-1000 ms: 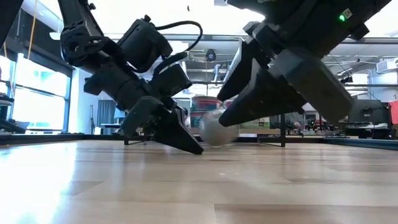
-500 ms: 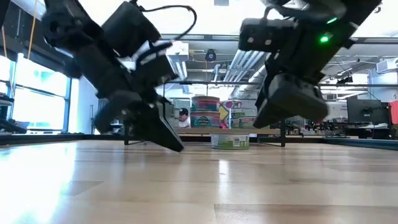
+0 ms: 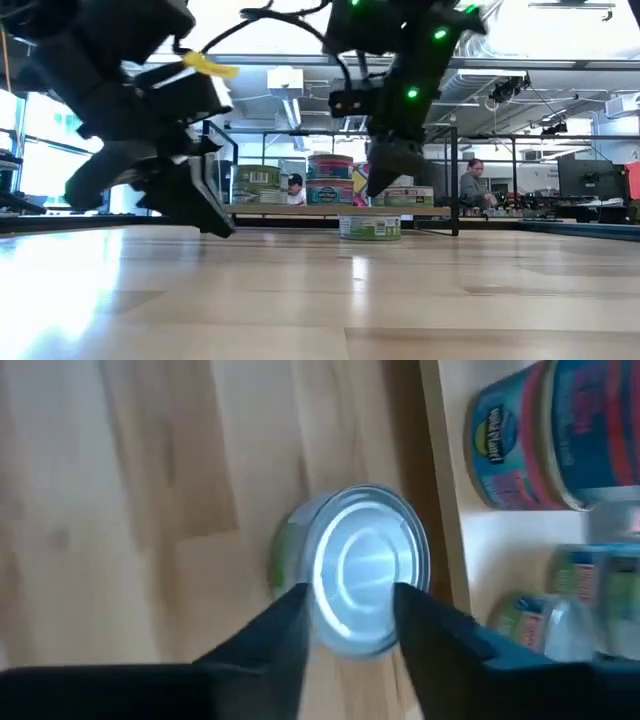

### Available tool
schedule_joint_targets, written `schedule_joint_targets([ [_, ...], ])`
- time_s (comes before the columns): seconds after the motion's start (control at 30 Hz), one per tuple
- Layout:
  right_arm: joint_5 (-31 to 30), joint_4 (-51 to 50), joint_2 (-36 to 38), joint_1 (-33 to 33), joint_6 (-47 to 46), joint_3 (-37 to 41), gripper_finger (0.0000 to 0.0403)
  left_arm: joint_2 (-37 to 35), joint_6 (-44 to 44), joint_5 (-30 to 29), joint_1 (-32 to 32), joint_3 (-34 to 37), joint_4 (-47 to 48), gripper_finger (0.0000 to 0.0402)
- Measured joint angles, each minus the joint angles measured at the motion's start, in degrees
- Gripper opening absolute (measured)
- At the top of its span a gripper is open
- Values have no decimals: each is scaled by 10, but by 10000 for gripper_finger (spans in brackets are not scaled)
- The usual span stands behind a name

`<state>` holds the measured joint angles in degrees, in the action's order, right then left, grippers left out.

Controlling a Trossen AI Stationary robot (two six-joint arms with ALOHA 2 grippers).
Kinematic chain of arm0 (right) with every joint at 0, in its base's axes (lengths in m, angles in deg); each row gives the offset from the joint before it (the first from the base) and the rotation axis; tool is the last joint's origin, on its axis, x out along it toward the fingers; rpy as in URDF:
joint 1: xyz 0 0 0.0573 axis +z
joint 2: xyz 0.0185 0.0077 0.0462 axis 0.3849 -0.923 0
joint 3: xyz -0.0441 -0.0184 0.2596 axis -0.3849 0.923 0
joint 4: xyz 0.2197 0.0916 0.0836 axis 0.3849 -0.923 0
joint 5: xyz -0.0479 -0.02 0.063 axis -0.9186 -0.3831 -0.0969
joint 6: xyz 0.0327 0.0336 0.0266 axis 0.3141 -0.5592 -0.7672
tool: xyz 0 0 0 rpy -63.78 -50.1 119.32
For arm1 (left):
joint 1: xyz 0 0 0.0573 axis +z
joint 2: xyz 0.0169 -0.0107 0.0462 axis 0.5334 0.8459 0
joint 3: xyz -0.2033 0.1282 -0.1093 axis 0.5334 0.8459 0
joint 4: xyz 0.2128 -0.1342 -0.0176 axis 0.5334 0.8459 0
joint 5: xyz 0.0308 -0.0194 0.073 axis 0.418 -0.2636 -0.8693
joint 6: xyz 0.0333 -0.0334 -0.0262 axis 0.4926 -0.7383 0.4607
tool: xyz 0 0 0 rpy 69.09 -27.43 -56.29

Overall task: Stack canned seafood by type on shelf
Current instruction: Stack the green tuna can on top of the green tuna can on the shelf

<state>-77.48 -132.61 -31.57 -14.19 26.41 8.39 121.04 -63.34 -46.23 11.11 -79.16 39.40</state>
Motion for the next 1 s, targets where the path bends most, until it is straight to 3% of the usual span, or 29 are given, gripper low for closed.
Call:
schedule_joint_targets([
  [0.17,117,6,-2,-73,7,0,30,-3,-28,-12,-25,26,-31,0],
  [0.23,159,6,-4,-89,-3,0,8,-3,-31,-13,-32,27,-33,0],
  [0.47,273,21,-4,-77,-62,-1,9,-3,-35,-44,-50,28,-46,0],
  [0.6,352,105,-6,-45,-99,0,5,-10,-30,-62,-57,28,-66,0],
  [0.77,332,203,-2,6,-80,0,2,-23,-19,-62,-58,28,-92,0],
  [1.0,157,59,-1,59,-163,0,0,-12,-14,-23,-43,28,-118,0],
])
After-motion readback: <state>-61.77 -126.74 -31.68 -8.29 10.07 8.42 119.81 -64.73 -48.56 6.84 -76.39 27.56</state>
